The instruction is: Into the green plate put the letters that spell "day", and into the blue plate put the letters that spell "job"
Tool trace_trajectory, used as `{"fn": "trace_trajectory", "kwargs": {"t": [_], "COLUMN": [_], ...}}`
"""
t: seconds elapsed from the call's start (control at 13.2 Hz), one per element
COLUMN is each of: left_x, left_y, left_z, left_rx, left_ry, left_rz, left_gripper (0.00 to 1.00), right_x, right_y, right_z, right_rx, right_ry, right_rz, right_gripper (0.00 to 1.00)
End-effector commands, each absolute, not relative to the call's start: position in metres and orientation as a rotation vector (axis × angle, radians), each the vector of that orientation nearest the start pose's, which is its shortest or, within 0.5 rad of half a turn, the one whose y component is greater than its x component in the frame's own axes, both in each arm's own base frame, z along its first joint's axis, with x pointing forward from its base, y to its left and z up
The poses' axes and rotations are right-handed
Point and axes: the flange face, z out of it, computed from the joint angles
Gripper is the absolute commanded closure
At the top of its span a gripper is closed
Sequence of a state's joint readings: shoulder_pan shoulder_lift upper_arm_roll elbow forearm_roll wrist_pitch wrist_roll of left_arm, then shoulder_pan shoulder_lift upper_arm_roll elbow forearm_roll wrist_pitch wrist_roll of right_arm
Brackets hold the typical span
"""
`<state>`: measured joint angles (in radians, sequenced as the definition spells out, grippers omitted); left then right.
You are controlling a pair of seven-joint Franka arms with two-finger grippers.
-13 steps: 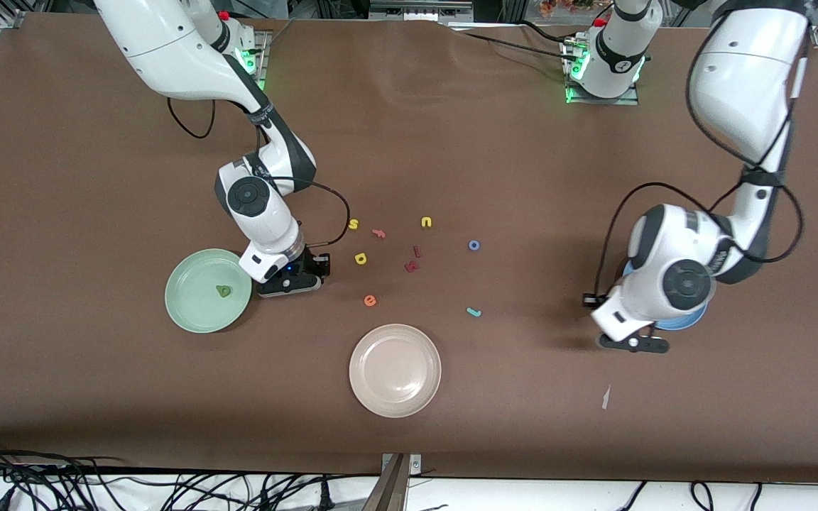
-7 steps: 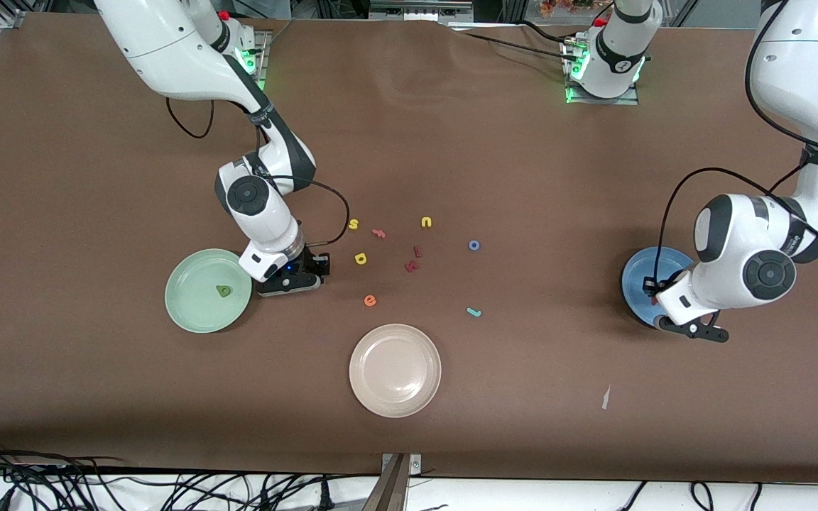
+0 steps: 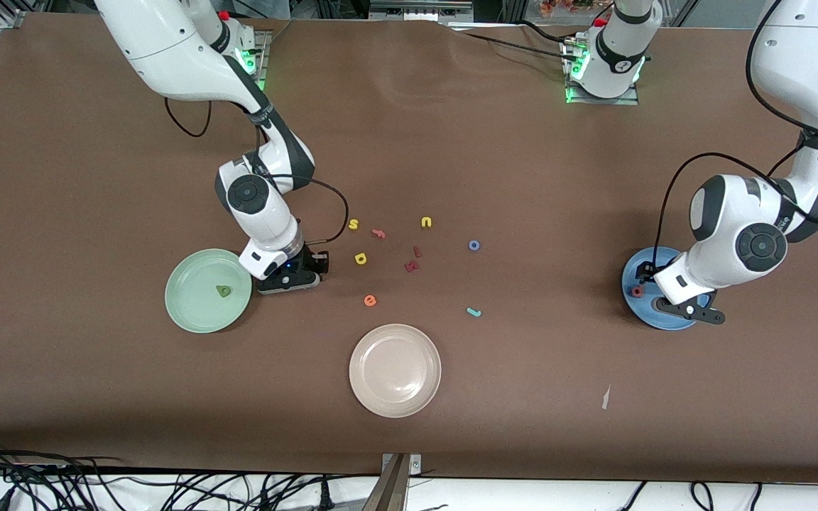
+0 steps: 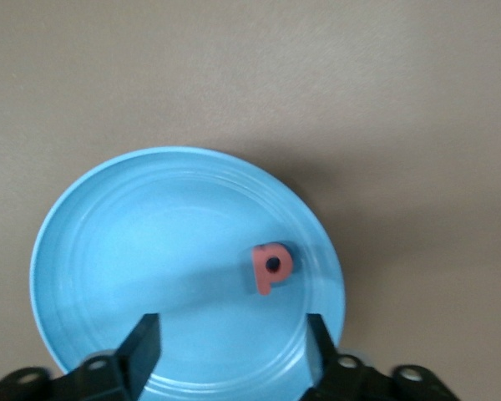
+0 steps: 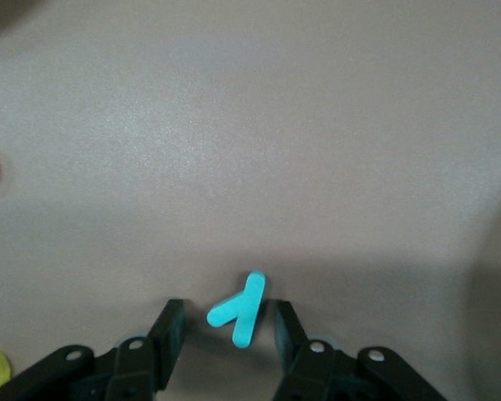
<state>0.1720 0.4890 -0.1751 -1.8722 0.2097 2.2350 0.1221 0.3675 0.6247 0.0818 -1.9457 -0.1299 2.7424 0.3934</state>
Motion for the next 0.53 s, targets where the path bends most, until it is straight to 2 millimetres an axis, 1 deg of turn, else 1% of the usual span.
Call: {"fn": "trace_trajectory", "kwargs": {"t": [0.0, 0.08, 0.15, 0.3, 0.38, 0.45], "left_x": [0.618, 0.612, 0.606, 0.589, 0.577, 0.563], "left_y": [-0.052, -0.083, -0.109, -0.173, -0.208, -0.246], "left_z": [0.270, 0.270, 0.270, 0.273, 0.273, 0.270], "left_rx": [-3.074, -3.087, -3.096, -3.111, -3.104, -3.085], "left_ry": [0.258, 0.166, 0.069, -0.050, -0.098, -0.132], "left_rz": [0.216, 0.243, 0.249, 0.261, 0.265, 0.259], "left_gripper": [0.00, 0.00, 0.00, 0.00, 0.00, 0.00], "right_x": [0.561, 0.560, 0.560, 0.560, 0.560, 0.560], "right_y": [0.276, 0.275, 0.274, 0.273, 0.272, 0.272], "right_z": [0.164, 0.163, 0.163, 0.163, 0.163, 0.162], "right_rx": [-3.066, -3.060, -3.061, -3.062, -3.065, -3.066], "right_ry": [-0.249, -0.252, -0.257, -0.255, -0.262, -0.263], "right_rz": [-0.256, -0.271, -0.275, -0.278, -0.278, -0.276], "right_gripper": [0.54, 0.57, 0.58, 0.62, 0.64, 0.65]}}
